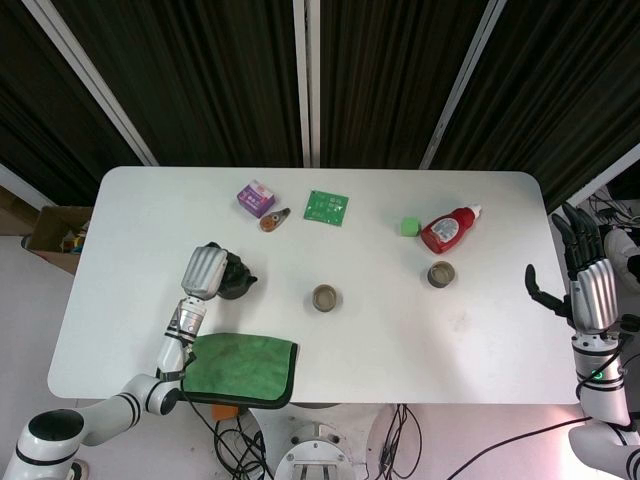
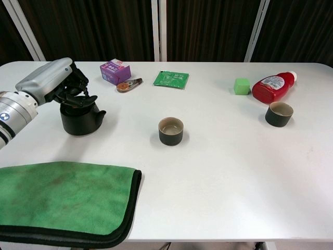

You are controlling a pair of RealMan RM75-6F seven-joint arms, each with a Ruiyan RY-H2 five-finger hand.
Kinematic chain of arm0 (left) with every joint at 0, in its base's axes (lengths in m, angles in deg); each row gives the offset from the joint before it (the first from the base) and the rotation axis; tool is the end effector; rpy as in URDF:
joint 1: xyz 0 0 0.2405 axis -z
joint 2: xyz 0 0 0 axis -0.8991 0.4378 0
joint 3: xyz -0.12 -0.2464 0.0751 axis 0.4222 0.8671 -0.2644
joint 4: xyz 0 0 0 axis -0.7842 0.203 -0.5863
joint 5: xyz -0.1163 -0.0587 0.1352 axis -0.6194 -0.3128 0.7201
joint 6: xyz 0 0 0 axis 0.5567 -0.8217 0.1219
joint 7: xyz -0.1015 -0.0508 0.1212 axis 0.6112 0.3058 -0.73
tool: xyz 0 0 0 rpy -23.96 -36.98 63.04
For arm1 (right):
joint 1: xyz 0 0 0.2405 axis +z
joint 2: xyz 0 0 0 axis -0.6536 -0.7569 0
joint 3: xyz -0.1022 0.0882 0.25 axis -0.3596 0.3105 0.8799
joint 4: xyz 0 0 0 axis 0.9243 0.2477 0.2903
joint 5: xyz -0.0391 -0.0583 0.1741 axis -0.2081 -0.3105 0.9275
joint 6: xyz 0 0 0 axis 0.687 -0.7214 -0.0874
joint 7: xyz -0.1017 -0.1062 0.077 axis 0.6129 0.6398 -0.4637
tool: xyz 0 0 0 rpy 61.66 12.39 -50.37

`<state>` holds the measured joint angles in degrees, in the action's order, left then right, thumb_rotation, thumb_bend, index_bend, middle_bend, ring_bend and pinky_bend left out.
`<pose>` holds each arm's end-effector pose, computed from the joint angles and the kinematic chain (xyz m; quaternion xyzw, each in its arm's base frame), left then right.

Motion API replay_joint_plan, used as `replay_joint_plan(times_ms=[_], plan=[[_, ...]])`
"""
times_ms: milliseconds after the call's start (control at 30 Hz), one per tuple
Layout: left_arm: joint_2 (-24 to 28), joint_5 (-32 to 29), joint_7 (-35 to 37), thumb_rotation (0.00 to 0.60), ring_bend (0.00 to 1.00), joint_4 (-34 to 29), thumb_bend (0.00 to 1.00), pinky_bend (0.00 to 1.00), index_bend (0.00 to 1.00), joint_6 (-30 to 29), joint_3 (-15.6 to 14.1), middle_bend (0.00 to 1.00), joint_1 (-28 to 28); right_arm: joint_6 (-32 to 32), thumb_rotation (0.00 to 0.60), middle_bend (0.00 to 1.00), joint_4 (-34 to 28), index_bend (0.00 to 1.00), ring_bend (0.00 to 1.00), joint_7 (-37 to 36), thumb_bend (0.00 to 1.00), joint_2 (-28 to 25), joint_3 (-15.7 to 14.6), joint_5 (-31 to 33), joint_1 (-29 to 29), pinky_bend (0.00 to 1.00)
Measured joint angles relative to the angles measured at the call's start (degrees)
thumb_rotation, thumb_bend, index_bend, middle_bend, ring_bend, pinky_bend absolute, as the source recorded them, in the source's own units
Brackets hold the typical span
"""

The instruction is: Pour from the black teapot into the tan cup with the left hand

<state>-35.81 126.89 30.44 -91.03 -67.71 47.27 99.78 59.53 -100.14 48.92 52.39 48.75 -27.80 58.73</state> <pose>-0.2181 0.3757 -0.0517 -0.6222 -0.4190 -0.4980 0.4352 -0.2882 -0.2905 0.1890 0.5201 -0.2769 0.6710 0.4501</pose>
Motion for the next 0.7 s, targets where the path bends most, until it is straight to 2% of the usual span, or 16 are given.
replay_joint_plan(times_ms=[333,467,700], plan=[[-0.19,0.25,0.56,0.600,0.90,0.48,0.33,0.49,0.97,0.38,0.24,1.00,0.10,-0.02,0.600,0.01,0.07,0.00,0.00,0.42,0.48,0.04,-0.12,-0.09,0.01,0.00],[-0.33,0.64,1.44,0.600,0.90,0.92,0.21,0.49,0.97,0.18,0.19,1.00,0.10,-0.09,0.600,0.01,0.40,0.00,0.00,0.33,0.48,0.27,-0.21,-0.05,-0.03,0.00],[-0.68,0.95,1.99,0.600,0.90,1.89,0.14,0.49,0.97,0.24,0.05,1.00,0.04,-0.15,0.600,0.01,0.82,0.00,0.00,0.16,0.48,0.53,-0.37,-0.04,-0.10,0.00]])
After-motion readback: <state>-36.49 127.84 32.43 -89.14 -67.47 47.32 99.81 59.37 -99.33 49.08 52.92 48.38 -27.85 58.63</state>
